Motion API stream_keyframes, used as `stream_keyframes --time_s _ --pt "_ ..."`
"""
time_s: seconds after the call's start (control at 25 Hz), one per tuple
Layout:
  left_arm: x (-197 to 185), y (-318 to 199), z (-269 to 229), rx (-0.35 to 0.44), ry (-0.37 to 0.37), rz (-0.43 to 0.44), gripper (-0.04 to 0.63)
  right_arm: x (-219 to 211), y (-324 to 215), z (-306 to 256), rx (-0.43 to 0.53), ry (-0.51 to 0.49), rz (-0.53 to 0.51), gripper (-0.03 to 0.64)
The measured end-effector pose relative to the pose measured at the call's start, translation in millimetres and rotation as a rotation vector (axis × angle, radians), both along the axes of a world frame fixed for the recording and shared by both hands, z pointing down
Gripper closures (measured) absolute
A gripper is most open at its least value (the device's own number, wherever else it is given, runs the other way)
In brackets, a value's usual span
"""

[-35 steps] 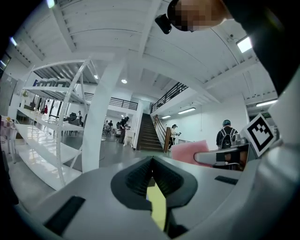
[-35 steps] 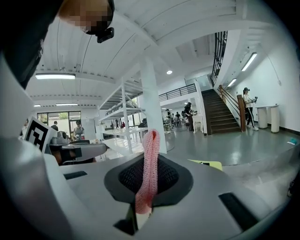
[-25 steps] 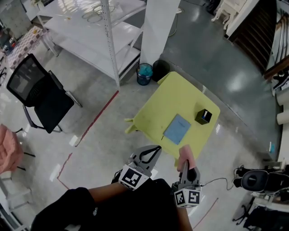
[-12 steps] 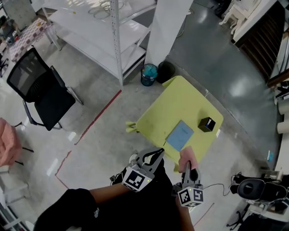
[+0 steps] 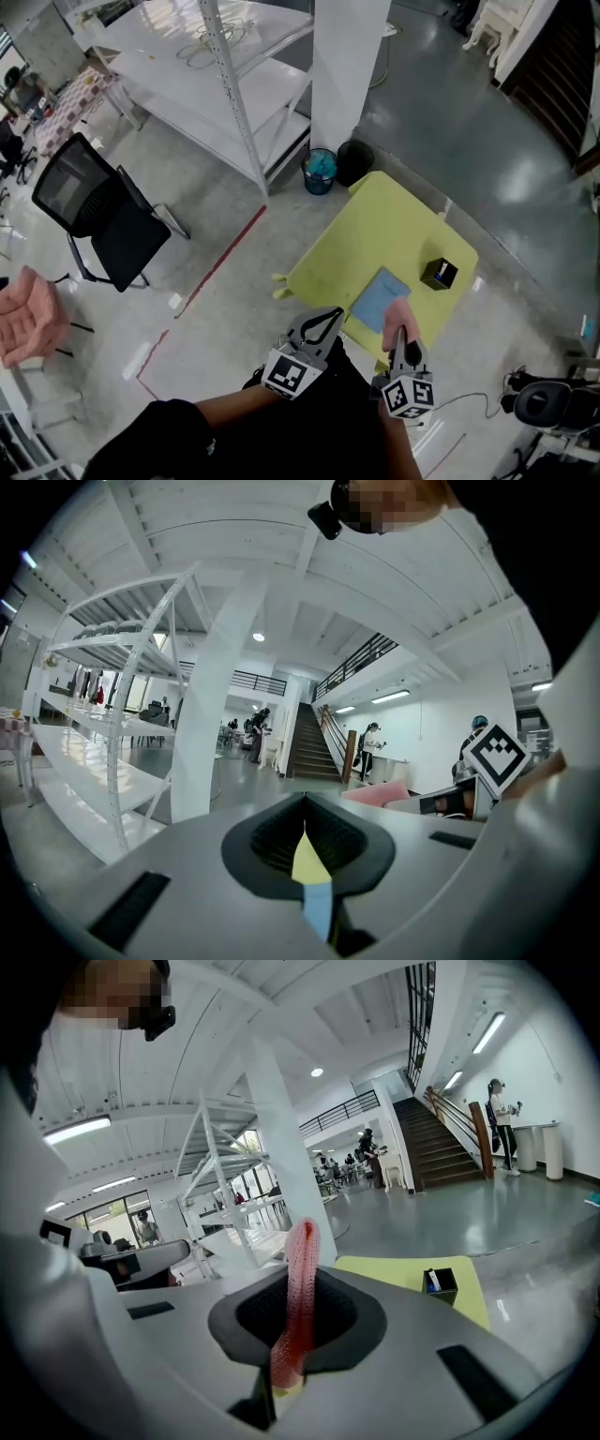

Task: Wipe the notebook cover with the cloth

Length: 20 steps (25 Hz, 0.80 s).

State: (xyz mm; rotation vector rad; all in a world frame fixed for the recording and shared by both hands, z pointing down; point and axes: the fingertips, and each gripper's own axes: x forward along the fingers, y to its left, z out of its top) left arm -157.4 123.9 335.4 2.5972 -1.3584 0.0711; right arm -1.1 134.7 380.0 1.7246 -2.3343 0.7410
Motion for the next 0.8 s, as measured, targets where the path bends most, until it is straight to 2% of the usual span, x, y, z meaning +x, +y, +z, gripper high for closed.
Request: stream_keyframes --time_s 0.28,0.68,0.8 --pt "46.6 -57.5 20.2 -0.051 -0.051 -0.013 0.578 20.5 -58.8 35.6 -0.069 -0.032 -0.071 0.578" --pt "83.8 -113.1 62.2 -0.113 -0.110 -0.078 0.578 30.8 -126.4 104.3 -0.157 -0.134 -0.184 0.578" --pt "90.6 -123.3 69.7 -0.106 -0.128 -0.090 0.578 32.4 -137.4 125.0 -0.195 -0.162 -0.197 0.578"
